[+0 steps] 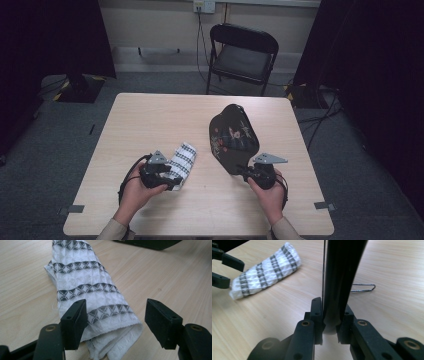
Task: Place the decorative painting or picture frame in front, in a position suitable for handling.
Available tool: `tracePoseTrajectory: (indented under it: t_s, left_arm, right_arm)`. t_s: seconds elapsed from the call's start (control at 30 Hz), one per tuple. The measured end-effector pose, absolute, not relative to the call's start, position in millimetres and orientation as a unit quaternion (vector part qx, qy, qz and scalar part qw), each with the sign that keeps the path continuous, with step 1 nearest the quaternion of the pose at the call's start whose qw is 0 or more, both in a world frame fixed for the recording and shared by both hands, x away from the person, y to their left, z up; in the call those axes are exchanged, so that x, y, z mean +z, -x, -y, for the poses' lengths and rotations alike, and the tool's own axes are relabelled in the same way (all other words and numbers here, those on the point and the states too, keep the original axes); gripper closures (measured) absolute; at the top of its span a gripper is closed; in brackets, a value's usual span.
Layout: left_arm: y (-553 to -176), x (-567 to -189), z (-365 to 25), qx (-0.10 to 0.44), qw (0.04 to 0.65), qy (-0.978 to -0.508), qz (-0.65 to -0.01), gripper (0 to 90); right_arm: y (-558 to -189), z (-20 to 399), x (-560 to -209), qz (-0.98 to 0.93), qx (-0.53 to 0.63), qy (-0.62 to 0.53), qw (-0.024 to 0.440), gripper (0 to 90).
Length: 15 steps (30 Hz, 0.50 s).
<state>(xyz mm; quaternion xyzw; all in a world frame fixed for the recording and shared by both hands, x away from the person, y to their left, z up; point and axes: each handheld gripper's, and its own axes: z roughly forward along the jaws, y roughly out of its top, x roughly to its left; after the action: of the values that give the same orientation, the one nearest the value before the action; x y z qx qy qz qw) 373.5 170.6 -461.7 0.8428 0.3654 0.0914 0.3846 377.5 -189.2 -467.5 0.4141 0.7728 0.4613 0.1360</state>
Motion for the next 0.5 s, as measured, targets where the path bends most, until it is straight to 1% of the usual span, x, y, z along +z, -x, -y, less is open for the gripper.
tracePoseTrajectory:
  t_s: [0.2,0.23,0.33,0.37,0.43,0.5]
  left_arm:
    - [-375.9,-459.3,-165.6,0.097,0.386,-0.834,-0.381,37.7]
    - [-377.4,-459.8,-163.6,0.102,0.389,-0.83,-0.386,41.9]
    - [-382.1,-461.2,-155.4,0.1,0.392,-0.829,-0.387,43.8]
    - [-384.9,-463.1,-150.6,0.102,0.384,-0.833,-0.385,48.4]
    - [-386.0,-464.9,-148.2,0.106,0.384,-0.831,-0.388,50.1]
    - [-387.6,-470.2,-145.8,0.108,0.367,-0.84,-0.385,54.5]
  right_arm:
    - [-376.6,174.5,-467.5,-0.778,0.463,-0.405,0.129,78.2]
    - [-375.9,169.3,-467.4,-0.781,0.461,-0.401,0.13,78.2]
    - [-375.5,165.6,-467.7,-0.78,0.464,-0.401,0.123,78.1]
    - [-374.8,162.4,-467.7,-0.784,0.462,-0.396,0.123,78.2]
    - [-374.5,161.4,-467.5,-0.785,0.461,-0.395,0.122,78.2]
    - [-374.5,160.6,-467.8,-0.785,0.462,-0.394,0.121,78.2]
